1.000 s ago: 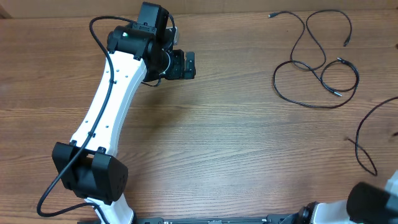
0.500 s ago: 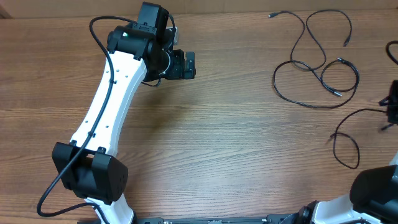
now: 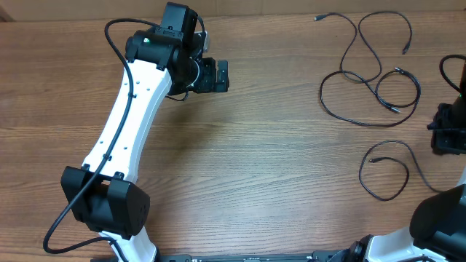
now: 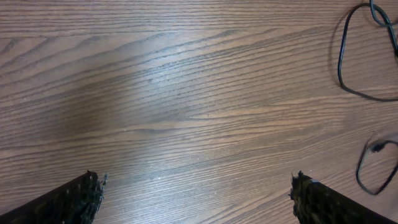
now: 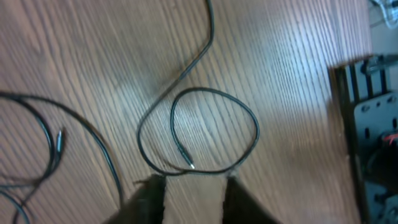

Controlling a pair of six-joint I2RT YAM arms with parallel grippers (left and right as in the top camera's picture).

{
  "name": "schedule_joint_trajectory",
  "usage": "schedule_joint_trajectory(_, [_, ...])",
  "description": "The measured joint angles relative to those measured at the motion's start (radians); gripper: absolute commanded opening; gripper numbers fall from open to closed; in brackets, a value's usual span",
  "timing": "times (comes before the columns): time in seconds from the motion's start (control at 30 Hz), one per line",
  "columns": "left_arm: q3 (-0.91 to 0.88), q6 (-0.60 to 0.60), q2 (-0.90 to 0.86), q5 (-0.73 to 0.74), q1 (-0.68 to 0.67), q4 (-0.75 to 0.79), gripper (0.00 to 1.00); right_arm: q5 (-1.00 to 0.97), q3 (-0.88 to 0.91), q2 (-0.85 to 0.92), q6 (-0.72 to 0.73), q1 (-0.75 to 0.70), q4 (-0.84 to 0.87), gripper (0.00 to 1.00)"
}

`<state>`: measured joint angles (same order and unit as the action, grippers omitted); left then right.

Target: Untangle cables

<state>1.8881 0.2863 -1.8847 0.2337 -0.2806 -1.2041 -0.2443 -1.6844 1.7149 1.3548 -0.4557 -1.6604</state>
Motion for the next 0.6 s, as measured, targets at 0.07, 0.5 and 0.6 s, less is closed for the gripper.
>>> schedule_joint_trajectory(0.07, [0.000, 0.000, 0.000, 0.000, 0.000, 0.000, 0.99, 0.003, 0.000, 0.000, 0.003, 0.000, 0.004, 0.47])
schedule_joint_trajectory(0.5, [0.000, 0.000, 0.000, 0.000, 0.000, -0.001, 0.99, -0.083, 0.051, 0.017, -0.135, -0.009, 0.315, 0.96])
schedule_joint_trajectory(0.6, [0.000, 0.000, 0.000, -0.002, 0.000, -0.002, 1.00, -0.034, 0.051, 0.059, -0.325, -0.041, 0.450, 1.00])
